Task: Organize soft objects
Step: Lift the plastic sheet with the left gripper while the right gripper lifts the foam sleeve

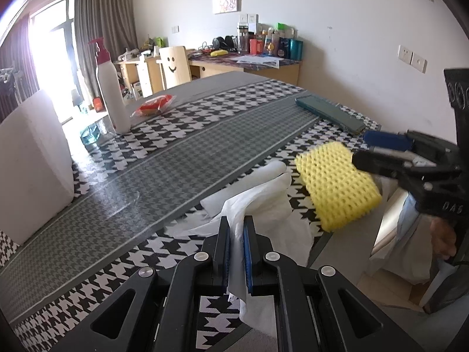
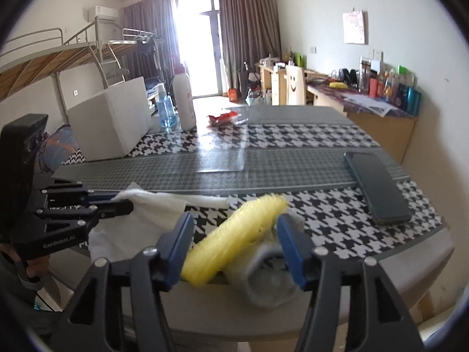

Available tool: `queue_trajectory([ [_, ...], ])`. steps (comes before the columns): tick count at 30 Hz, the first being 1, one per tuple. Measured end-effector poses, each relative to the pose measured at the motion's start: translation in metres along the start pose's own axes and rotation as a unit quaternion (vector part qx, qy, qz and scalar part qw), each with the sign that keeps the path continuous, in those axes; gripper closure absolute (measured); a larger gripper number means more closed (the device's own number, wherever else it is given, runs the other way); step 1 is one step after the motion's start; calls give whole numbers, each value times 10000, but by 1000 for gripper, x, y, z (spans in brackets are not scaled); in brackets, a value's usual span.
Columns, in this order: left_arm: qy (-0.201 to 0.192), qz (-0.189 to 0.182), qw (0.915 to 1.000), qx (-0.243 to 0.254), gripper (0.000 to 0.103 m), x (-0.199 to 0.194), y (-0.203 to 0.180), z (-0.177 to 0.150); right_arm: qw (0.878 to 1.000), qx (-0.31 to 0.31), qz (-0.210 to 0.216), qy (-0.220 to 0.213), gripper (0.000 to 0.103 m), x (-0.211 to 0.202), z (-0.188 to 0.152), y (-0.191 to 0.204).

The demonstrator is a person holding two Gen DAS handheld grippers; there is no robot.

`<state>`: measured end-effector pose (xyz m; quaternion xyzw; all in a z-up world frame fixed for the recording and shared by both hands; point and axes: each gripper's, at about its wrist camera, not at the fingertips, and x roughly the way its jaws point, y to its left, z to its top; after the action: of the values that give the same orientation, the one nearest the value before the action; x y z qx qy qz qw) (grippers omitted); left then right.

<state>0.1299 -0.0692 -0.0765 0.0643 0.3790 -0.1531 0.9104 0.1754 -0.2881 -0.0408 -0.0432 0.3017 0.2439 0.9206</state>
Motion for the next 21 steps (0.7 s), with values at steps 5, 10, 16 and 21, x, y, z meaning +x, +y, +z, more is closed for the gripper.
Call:
queue_trajectory([
  [5,17,-20,10000,8,95,1,-2,-3,9999,93,29,140,40,8,1,-4],
  [10,14,-11,10000,57,95,1,-4,-4,9980,393,100,477,40,22,-3,-11],
  [16,19,10,10000,55,95,1,-3,-5,9944,711,479,621,67,27,-3,-17],
  [21,-62,-16,10000,45,95,-6,-2,-4,9929,880,555,582,89,25,-1,-19],
])
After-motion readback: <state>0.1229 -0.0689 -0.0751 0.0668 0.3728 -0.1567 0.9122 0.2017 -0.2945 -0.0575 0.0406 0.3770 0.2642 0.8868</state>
